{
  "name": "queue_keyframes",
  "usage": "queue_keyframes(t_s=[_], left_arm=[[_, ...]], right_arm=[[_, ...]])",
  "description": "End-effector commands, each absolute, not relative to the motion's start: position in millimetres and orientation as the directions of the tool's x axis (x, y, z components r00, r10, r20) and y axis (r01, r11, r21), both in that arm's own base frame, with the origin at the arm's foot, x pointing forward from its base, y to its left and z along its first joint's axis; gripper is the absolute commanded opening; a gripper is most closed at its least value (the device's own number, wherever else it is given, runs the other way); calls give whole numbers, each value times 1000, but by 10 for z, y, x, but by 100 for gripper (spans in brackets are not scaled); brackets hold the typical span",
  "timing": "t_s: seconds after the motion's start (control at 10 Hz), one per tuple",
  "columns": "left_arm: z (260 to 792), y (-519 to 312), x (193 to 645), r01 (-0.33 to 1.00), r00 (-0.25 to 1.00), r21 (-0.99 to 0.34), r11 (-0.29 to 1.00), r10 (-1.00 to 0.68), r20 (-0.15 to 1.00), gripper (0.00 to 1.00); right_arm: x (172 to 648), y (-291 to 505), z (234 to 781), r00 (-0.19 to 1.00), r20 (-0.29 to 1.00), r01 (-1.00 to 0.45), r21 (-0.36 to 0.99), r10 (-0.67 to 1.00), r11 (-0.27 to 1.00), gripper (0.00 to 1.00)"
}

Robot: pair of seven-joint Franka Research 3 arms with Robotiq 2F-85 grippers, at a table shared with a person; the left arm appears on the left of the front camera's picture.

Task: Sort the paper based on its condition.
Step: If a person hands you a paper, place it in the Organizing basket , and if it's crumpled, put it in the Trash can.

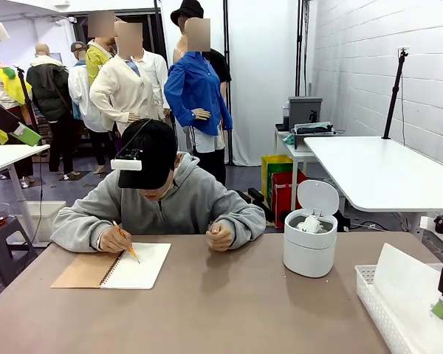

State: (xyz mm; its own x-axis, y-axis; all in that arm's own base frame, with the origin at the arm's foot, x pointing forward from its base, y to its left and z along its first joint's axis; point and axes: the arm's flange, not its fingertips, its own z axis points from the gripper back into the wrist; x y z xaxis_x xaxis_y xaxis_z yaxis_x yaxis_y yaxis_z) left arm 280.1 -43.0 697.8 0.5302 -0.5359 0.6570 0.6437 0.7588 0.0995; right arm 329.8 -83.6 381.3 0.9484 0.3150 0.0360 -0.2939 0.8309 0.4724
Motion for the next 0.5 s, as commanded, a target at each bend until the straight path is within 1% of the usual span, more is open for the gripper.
queue_keyframes(t_s=[0.0, 0.1, 0.2, 0.3, 0.4], left_arm=[[6978, -422, 2800, 642, 531, 98, 760, -534, 658, 100], [6978, -422, 2800, 642, 531, 98, 760, -534, 658, 100], [6978, -422, 2800, 642, 531, 98, 760, -534, 658, 100], [6978, -422, 2800, 642, 531, 98, 760, -534, 658, 100], [6978, -422, 2800, 642, 531, 98, 760, -534, 658, 100]], right_arm=[[2737, -598, 3356, 964, 33, -249, 466, 264, 849, 0], [2702, -606, 3307, 967, -10, -222, 460, 255, 860, 14], [2678, -627, 3306, 967, -23, -220, 438, 255, 872, 33], [2671, -684, 3333, 967, -31, -222, 385, 253, 896, 52], [2682, -702, 3347, 967, -31, -224, 369, 253, 902, 71]])
